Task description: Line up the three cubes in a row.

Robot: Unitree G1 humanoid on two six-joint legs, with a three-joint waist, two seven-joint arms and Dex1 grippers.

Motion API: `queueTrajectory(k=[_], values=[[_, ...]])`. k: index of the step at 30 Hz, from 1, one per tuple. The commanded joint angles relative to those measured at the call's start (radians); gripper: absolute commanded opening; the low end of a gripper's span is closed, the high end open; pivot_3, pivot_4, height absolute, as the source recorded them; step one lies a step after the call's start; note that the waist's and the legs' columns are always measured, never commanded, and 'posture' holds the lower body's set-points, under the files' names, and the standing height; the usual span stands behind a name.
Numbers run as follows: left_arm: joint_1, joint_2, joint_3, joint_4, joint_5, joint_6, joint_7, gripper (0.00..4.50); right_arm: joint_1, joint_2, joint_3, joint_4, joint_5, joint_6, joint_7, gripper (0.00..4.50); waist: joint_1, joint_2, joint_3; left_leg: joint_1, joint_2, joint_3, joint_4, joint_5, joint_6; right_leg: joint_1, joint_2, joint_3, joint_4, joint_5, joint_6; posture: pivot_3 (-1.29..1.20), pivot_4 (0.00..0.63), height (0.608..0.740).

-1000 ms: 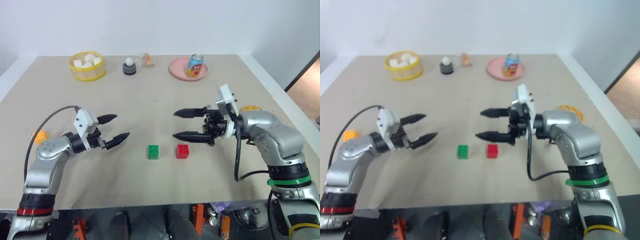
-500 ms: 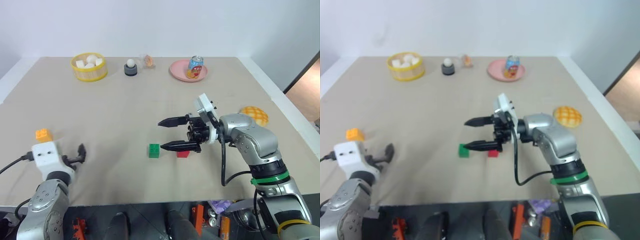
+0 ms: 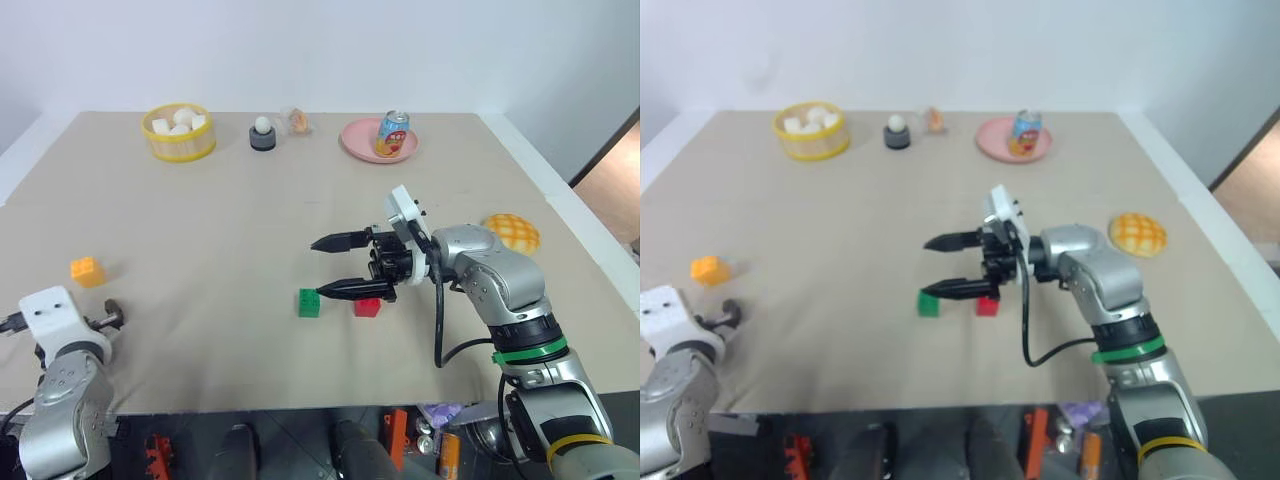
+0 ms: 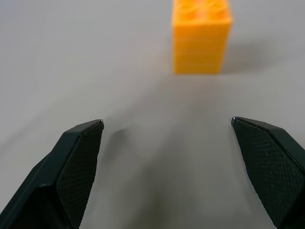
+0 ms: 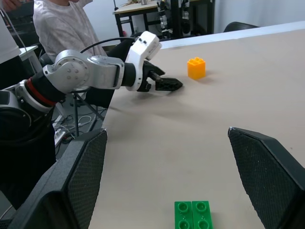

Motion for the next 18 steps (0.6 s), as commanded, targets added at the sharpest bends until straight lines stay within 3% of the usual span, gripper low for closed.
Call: queueTrajectory(k=[1, 18], values=[[-0.033, 0.030, -0.029, 0.044, 0.010, -0.037, -0.026, 4.46, 0.001, -0.013, -0.037, -0.047, 0.013, -0.001, -0.013, 4.20, 0.000, 0.000, 0.000, 0.000, 0.000, 0.000, 0.000, 0.000, 0.000, 0.000, 0.000, 0.000, 0.000, 0.000, 0.000, 0.00, 0.150, 0.740], [-0.221, 0.107, -0.031, 0.344, 0.047, -0.185, -0.024, 4.46, 0.021, -0.023, -0.047, -0.081, 0.015, -0.004, -0.057, 4.20, 0.002, 0.000, 0.000, 0.000, 0.000, 0.000, 0.000, 0.000, 0.000, 0.000, 0.000, 0.000, 0.000, 0.000, 0.000, 0.00, 0.150, 0.740]])
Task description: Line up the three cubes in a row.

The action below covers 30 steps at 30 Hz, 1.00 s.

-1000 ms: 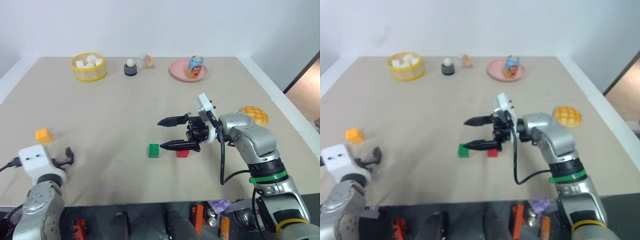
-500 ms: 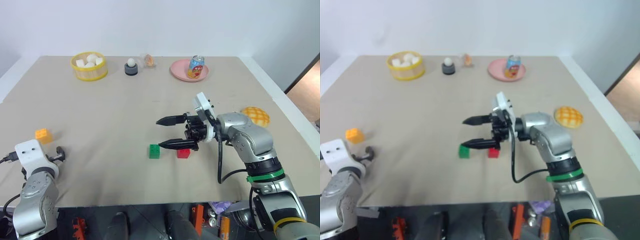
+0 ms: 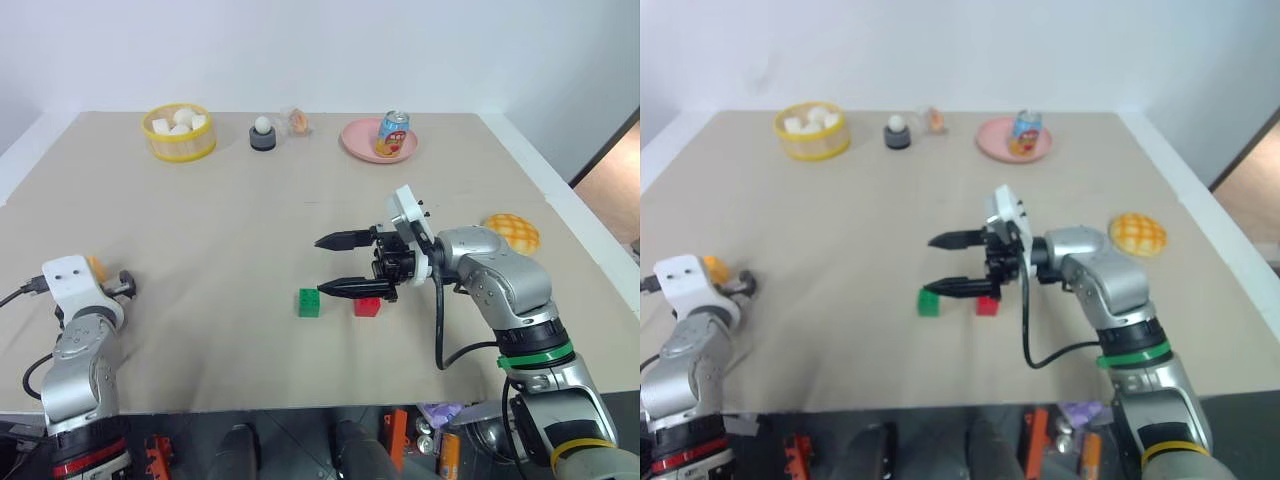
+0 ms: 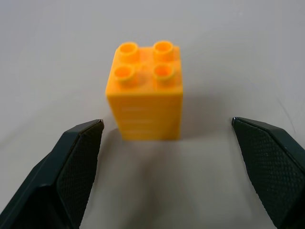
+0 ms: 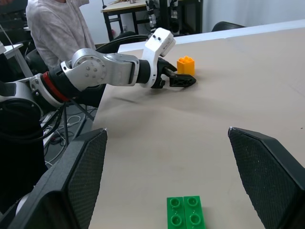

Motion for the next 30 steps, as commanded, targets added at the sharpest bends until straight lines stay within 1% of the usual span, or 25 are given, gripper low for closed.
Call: queueTrajectory(k=[1, 5, 6, 7, 13, 14, 15, 21, 24, 27, 30], values=[[-0.032, 0.031, -0.003, 0.054, 0.018, -0.046, 0.001, 4.46, -0.001, -0.010, -0.038, -0.039, 0.011, -0.011, -0.007, 4.20, 0.000, 0.000, 0.000, 0.000, 0.000, 0.000, 0.000, 0.000, 0.000, 0.000, 0.000, 0.000, 0.000, 0.000, 0.000, 0.00, 0.150, 0.740], [-0.055, 0.031, -0.018, 0.075, 0.020, -0.052, 0.004, 4.46, 0.002, -0.014, -0.038, -0.040, 0.006, -0.017, -0.014, 4.20, 0.000, 0.000, 0.000, 0.000, 0.000, 0.000, 0.000, 0.000, 0.000, 0.000, 0.000, 0.000, 0.000, 0.000, 0.000, 0.00, 0.150, 0.740], [-0.055, 0.028, -0.021, 0.073, 0.020, -0.051, 0.004, 4.07, 0.002, -0.016, -0.038, -0.039, 0.005, -0.018, -0.016, 4.20, 0.000, 0.000, 0.000, 0.000, 0.000, 0.000, 0.000, 0.000, 0.000, 0.000, 0.000, 0.000, 0.000, 0.000, 0.000, 0.00, 0.150, 0.740], [-0.052, 0.025, -0.023, 0.068, 0.017, -0.050, 0.002, 3.94, 0.002, -0.017, -0.039, -0.039, 0.005, -0.018, -0.016, 4.20, 0.000, 0.000, 0.000, 0.000, 0.000, 0.000, 0.000, 0.000, 0.000, 0.000, 0.000, 0.000, 0.000, 0.000, 0.000, 0.00, 0.150, 0.740], [-0.019, 0.011, -0.030, 0.038, 0.018, -0.038, 0.014, 1.98, 0.002, -0.027, -0.044, -0.032, 0.007, -0.020, -0.019, 4.20, -0.003, 0.000, 0.000, 0.000, 0.000, 0.000, -0.001, 0.000, 0.000, 0.000, 0.000, 0.000, 0.000, -0.001, 0.000, 0.00, 0.150, 0.740], [-0.015, 0.013, -0.035, 0.035, 0.021, -0.038, 0.011, 1.59, 0.002, -0.028, -0.044, -0.032, 0.007, -0.021, -0.018, 4.20, -0.004, 0.000, 0.000, 0.000, 0.000, 0.000, -0.001, 0.000, 0.000, -0.001, 0.000, 0.000, 0.000, -0.001, 0.000, 0.00, 0.150, 0.740], [-0.010, 0.015, -0.043, 0.031, 0.024, -0.039, 0.006, 1.33, 0.001, -0.027, -0.042, -0.028, 0.005, -0.023, -0.018, 4.20, -0.004, 0.000, 0.000, 0.000, 0.000, 0.000, -0.002, 0.000, 0.000, -0.001, 0.000, 0.000, 0.000, -0.001, 0.000, 0.00, 0.150, 0.740], [-0.016, 0.053, -0.125, 0.033, 0.061, -0.104, -0.054, 1.34, -0.014, -0.021, -0.034, -0.008, -0.001, -0.033, -0.016, 4.20, -0.003, 0.000, 0.000, 0.000, 0.000, 0.000, -0.002, 0.000, 0.000, -0.001, 0.000, 0.000, 0.000, -0.002, 0.000, 0.00, 0.150, 0.740], [-0.048, 0.096, -0.210, 0.045, 0.076, -0.198, -0.165, 1.34, -0.020, -0.020, -0.031, 0.000, -0.006, -0.038, -0.014, 4.20, 0.001, -0.001, 0.000, 0.000, 0.000, 0.000, -0.002, 0.000, 0.000, -0.001, 0.000, 0.000, 0.000, -0.002, 0.000, 0.00, 0.150, 0.740], [-0.089, 0.131, -0.271, 0.063, 0.048, -0.279, -0.302, 1.34, -0.023, -0.021, -0.030, 0.003, -0.009, -0.042, -0.012, 4.20, 0.003, -0.001, 0.001, -0.001, 0.000, 0.000, -0.002, 0.000, 0.000, -0.001, 0.000, 0.000, 0.000, -0.002, 0.000, 0.00, 0.150, 0.740], [-0.117, 0.162, -0.319, 0.070, -0.012, -0.342, -0.476, 1.34, -0.021, -0.024, -0.033, 0.001, -0.015, -0.042, -0.015, 4.20, 0.002, -0.001, 0.001, -0.001, 0.000, 0.001, -0.002, 0.000, -0.001, -0.001, -0.001, 0.000, -0.001, -0.002, 0.000, 0.00, 0.150, 0.740]])
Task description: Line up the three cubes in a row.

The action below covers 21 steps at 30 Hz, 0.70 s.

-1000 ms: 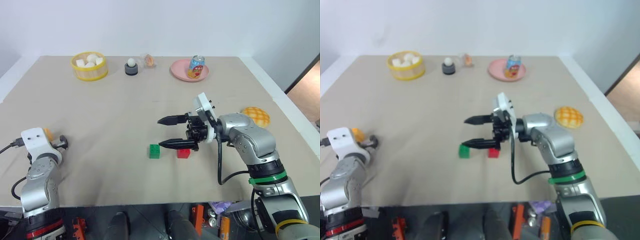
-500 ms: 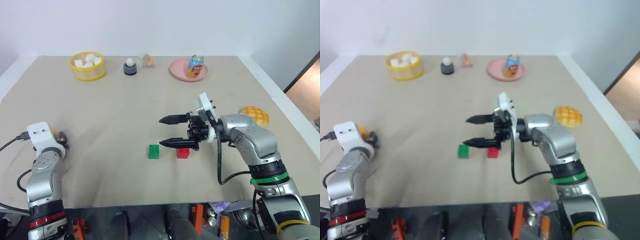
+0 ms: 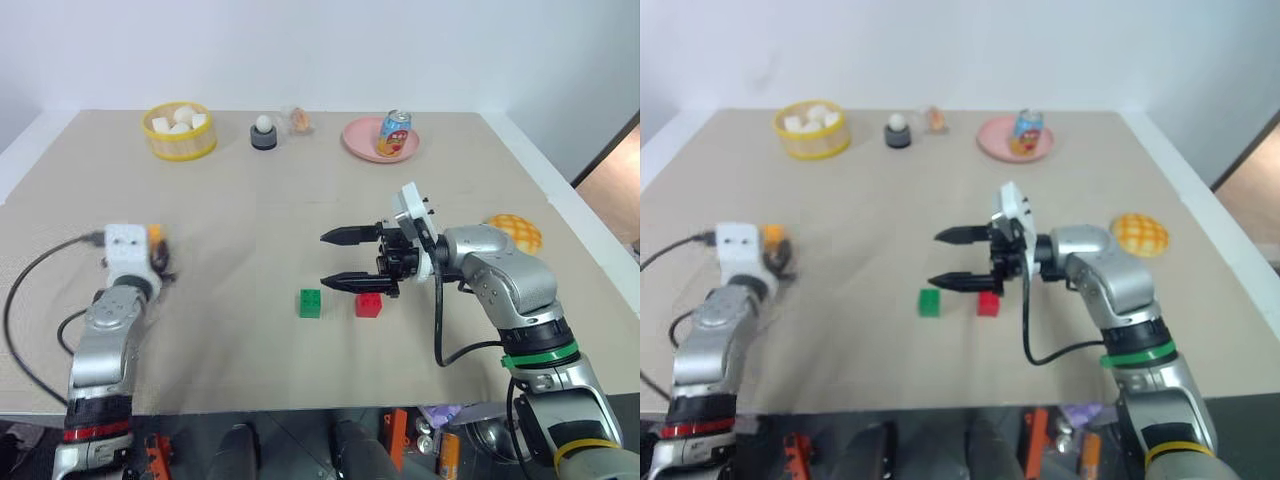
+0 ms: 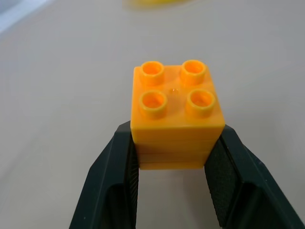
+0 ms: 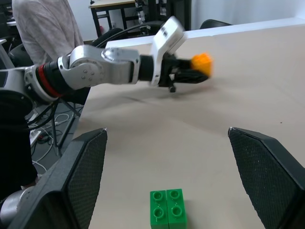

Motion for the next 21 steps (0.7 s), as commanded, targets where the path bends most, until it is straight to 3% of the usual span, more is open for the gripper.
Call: queueTrajectory(k=[1, 5, 10, 14, 21], values=[[-0.024, 0.050, -0.050, -0.010, -0.059, -0.107, -0.206, 1.34, -0.018, -0.009, -0.029, -0.016, 0.001, -0.014, 0.006, 4.20, -0.002, 0.000, 0.000, 0.000, 0.000, 0.000, 0.000, 0.000, 0.000, 0.000, 0.000, 0.000, 0.000, 0.000, 0.000, 0.00, 0.150, 0.740], [0.025, 0.182, -0.169, 0.007, -0.031, -0.358, -0.523, 1.34, -0.007, -0.022, -0.039, -0.036, 0.002, -0.007, 0.002, 4.20, -0.005, 0.000, 0.000, 0.000, 0.001, 0.001, -0.007, 0.000, -0.001, -0.004, 0.001, 0.000, 0.000, -0.001, -0.001, 0.00, 0.150, 0.740], [0.084, 0.311, -0.212, 0.050, -0.153, -0.512, -0.897, 1.34, 0.010, -0.041, -0.054, -0.067, 0.014, 0.008, -0.012, 4.20, -0.004, 0.000, 0.000, 0.001, 0.001, 0.001, -0.014, 0.000, -0.001, -0.005, 0.001, 0.000, 0.000, -0.005, -0.002, 0.00, 0.150, 0.740], [0.036, 0.322, -0.209, 0.169, -0.228, -0.518, -1.064, 1.34, 0.019, -0.046, -0.062, -0.084, 0.014, 0.017, -0.020, 4.20, -0.002, 0.000, 0.000, 0.000, 0.001, 0.001, -0.015, -0.001, 0.000, -0.006, 0.000, 0.000, 0.000, -0.006, -0.002, 0.00, 0.150, 0.740], [-0.104, 0.265, -0.244, 0.352, -0.227, -0.513, -1.194, 1.34, 0.030, -0.062, -0.077, -0.118, 0.027, 0.041, -0.036, 4.20, -0.002, 0.000, 0.000, 0.000, 0.001, 0.001, -0.010, 0.000, 0.000, -0.004, 0.000, 0.000, 0.000, -0.006, -0.003, 0.00, 0.150, 0.740]])
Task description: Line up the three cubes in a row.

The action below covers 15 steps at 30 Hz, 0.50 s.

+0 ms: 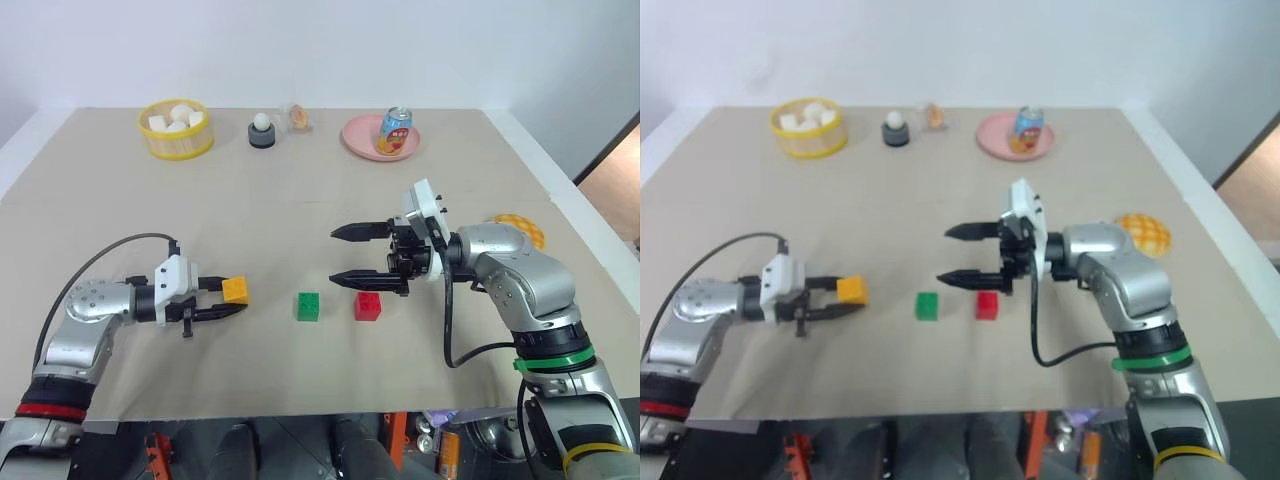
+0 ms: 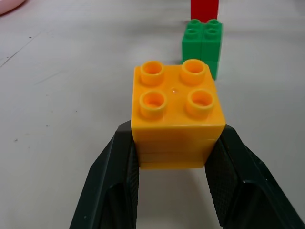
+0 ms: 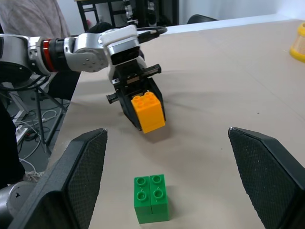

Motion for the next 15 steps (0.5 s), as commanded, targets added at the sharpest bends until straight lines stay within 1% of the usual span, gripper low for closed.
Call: queueTrajectory(k=[1, 6, 15], values=[[-0.049, -0.021, -0.013, 0.044, -0.018, -0.010, -0.068, 1.34, 0.000, -0.018, -0.039, -0.054, 0.022, 0.008, -0.009, 4.20, 0.000, 0.000, 0.000, 0.000, 0.000, 0.000, 0.000, 0.000, 0.000, 0.000, 0.000, 0.000, 0.000, 0.000, 0.000, 0.00, 0.150, 0.740], [-0.089, -0.041, -0.046, 0.095, -0.008, 0.015, -0.145, 1.34, 0.011, -0.030, -0.046, -0.074, 0.026, 0.018, -0.020, 4.20, -0.002, 0.000, 0.000, 0.000, 0.001, 0.000, 0.000, 0.000, 0.000, 0.000, 0.001, 0.000, 0.001, 0.002, 0.003, 0.00, 0.150, 0.740], [-0.122, -0.068, -0.077, 0.238, 0.049, -0.083, -0.196, 1.34, 0.026, -0.039, -0.058, -0.098, 0.038, 0.031, -0.039, 4.20, -0.002, 0.000, 0.000, 0.000, 0.001, -0.001, 0.000, 0.000, 0.000, 0.000, 0.001, 0.000, 0.002, 0.002, 0.003, 0.00, 0.150, 0.740]])
